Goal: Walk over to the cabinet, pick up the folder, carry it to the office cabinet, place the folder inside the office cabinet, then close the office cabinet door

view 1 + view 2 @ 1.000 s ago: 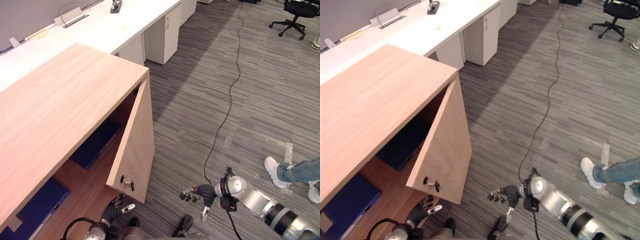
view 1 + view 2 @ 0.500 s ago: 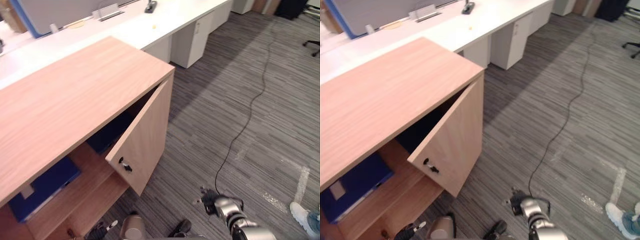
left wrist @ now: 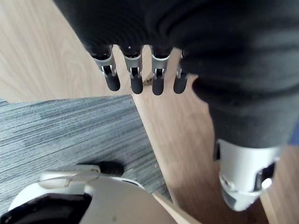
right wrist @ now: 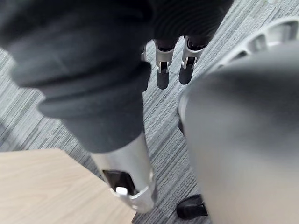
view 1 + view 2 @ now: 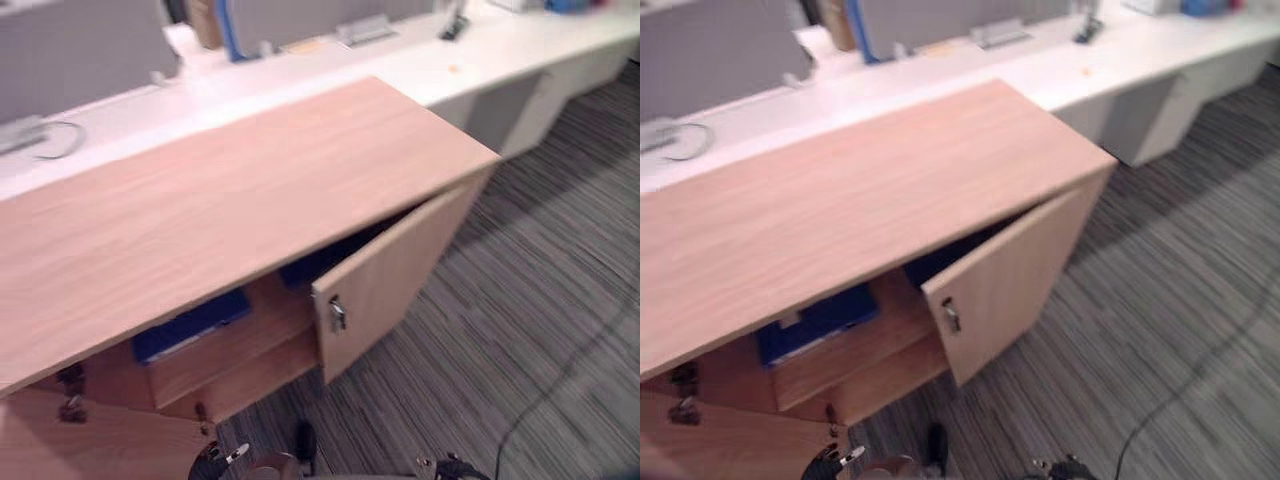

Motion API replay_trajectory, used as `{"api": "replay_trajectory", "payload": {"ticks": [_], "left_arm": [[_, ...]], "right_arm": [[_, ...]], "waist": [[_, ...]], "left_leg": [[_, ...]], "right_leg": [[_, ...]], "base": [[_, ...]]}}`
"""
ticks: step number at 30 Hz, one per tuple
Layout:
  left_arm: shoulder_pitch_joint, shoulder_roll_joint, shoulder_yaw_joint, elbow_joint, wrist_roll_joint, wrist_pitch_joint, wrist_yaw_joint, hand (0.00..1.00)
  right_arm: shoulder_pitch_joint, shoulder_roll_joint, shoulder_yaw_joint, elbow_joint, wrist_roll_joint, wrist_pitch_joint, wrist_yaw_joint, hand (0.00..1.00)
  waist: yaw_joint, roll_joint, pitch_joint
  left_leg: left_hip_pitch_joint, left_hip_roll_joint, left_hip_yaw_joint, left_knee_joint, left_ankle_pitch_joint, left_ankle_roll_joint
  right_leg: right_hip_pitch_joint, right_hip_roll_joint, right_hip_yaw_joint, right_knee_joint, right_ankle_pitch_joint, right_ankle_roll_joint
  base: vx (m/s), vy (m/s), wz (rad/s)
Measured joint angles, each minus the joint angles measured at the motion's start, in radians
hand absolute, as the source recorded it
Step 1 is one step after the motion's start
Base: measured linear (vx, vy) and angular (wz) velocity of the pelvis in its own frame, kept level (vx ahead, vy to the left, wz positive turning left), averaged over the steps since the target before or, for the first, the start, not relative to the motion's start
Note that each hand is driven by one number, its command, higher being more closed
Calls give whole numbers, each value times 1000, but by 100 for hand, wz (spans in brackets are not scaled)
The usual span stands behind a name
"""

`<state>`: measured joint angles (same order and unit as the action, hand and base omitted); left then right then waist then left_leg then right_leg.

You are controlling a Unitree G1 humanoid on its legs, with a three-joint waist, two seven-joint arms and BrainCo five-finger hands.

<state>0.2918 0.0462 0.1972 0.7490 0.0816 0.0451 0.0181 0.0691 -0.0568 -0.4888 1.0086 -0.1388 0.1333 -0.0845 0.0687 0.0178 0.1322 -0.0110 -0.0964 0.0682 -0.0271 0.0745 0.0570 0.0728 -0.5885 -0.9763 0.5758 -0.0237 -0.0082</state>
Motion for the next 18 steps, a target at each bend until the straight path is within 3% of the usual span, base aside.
{"api": "replay_trajectory", "payload": {"ticks": [1,3,4,6,8,10,11,12,16,18], "left_arm": [[-5,2,2,28,12,1,22,0],[-17,3,15,45,19,3,43,0],[-19,5,25,46,16,3,46,0],[-45,4,61,53,2,1,65,0],[-48,-2,87,53,-3,-5,76,0],[-40,-2,121,39,-17,-12,87,0],[-35,-6,146,39,-23,-14,93,0],[-38,-24,186,47,-45,-16,99,0],[-74,-44,303,147,-128,-20,120,0],[-76,-44,313,148,-145,-21,131,0]], "right_arm": [[4,8,1,-37,4,-8,-5,0],[4,52,3,-67,6,-17,-6,0],[4,67,6,-73,11,-17,-7,0],[8,99,10,-77,51,-18,-9,0],[14,108,10,-73,80,-13,-8,0],[20,131,22,-73,81,-13,-8,0],[19,138,38,-72,81,-13,-7,0],[12,139,55,-71,81,-13,-4,0],[13,140,29,-54,82,-18,-8,0],[13,139,18,-32,82,-20,-9,0]], "waist": [[-11,10,-6],[-13,7,-9],[-14,-1,-11],[-28,-19,-18],[-22,-39,-31],[-21,-80,-50],[-18,-92,-58],[-10,-93,-69],[-22,-90,-71],[-24,-99,-61]], "left_leg": [[6,-3,-40,42,-15,26],[-26,11,-110,117,-36,30],[-35,10,-130,135,-44,29],[-79,-7,-230,204,-77,8],[-81,-20,-268,208,-95,-2],[-82,-32,-284,219,-110,-17],[-93,-29,-290,243,-127,-26],[-115,0,-291,279,-156,-51],[-132,77,-376,286,-160,-111],[-131,86,-410,265,-138,-121]], "right_leg": [[-68,3,214,75,-9,-10],[-146,123,536,55,-64,47],[-159,158,611,30,-77,53],[-161,267,822,-89,-113,106],[-152,291,862,-164,-112,114],[-131,288,821,-236,-67,141],[-114,288,788,-253,-87,161],[-101,321,780,-290,-108,163],[-66,409,675,-305,-143,109],[-46,416,618,-299,-162,95]], "base": [[66,201,86],[53,111,93],[60,-6,109],[77,-64,133],[65,-205,104],[59,-266,61],[79,-327,16],[97,-382,7],[83,-294,41],[67,-225,93]]}}
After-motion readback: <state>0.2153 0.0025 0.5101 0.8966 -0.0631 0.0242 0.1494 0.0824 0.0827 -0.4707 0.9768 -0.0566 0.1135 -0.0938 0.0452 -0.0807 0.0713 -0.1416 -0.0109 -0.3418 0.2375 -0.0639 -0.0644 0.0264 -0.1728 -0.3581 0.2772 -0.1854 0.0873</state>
